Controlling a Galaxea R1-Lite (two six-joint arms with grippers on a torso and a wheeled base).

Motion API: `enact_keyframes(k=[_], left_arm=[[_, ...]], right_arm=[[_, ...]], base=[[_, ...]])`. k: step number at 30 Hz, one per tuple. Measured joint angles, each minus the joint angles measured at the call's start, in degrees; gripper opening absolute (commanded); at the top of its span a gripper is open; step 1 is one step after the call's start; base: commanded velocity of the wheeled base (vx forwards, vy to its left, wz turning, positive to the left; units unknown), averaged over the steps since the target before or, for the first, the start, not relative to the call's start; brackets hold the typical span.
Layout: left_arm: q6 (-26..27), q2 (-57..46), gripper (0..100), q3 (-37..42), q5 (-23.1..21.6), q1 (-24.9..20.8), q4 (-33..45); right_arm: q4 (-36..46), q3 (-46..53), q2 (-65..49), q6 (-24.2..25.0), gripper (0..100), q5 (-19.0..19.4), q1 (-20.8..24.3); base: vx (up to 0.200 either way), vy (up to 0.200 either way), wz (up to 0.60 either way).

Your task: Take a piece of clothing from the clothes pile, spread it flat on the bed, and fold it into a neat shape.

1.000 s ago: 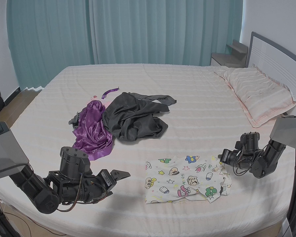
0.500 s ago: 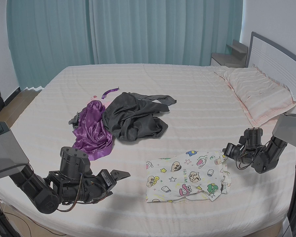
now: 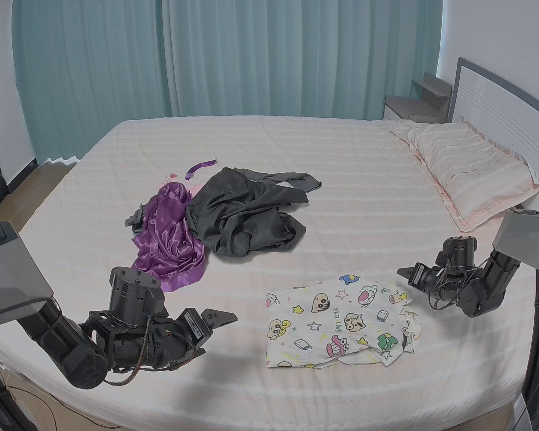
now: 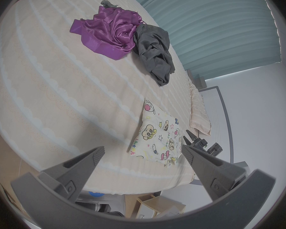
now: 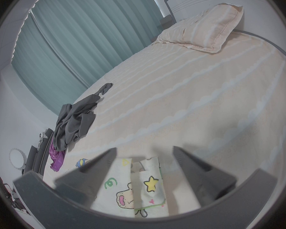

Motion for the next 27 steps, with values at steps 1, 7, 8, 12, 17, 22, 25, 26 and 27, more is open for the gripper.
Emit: enact_keyframes(k=[1, 7, 8, 12, 17, 22, 25, 26, 27], left_arm=[[0.0, 0.0, 100, 0.0, 0.0, 0.0, 0.0], [0.0, 0.0, 100, 0.0, 0.0, 0.0, 0.0], [0.0, 0.0, 100, 0.0, 0.0, 0.0, 0.0], [0.0, 0.0, 100, 0.0, 0.0, 0.0, 0.0], [0.0, 0.0, 100, 0.0, 0.0, 0.0, 0.0], [0.0, 0.0, 100, 0.0, 0.0, 0.0, 0.0], [0.0, 0.1, 100, 0.0, 0.0, 0.0, 0.0], [0.0, 0.1, 100, 0.0, 0.0, 0.0, 0.0], [0.0, 0.1, 100, 0.0, 0.0, 0.0, 0.0]], right_arm=[[-0.2, 0.0, -0.1, 0.0, 100, 0.0, -0.2], [0.0, 0.9, -3.1, 0.1, 100, -0.1, -1.0], [0.0, 1.5, -4.0, 0.1, 100, 0.0, -0.9], [-0.1, 4.2, -6.6, 0.1, 100, 0.2, 1.1], [-0.4, 7.1, -6.9, 0.0, 100, 1.1, 4.3], [-0.6, 7.5, -4.2, -0.1, 100, 2.0, 5.5], [-0.8, 7.4, -2.6, -0.1, 100, 3.1, 5.8], [-0.9, 7.4, -2.5, -0.1, 100, 3.3, 5.9], [-1.4, 7.1, -2.0, -0.1, 100, 3.7, 5.9]], base=[[0.0, 0.0, 0.0], [0.0, 0.0, 0.0], [0.0, 0.0, 0.0], [0.0, 0.0, 0.0], [0.0, 0.0, 0.0], [0.0, 0.0, 0.0], [0.0, 0.0, 0.0], [0.0, 0.0, 0.0], [0.0, 0.0, 0.0]])
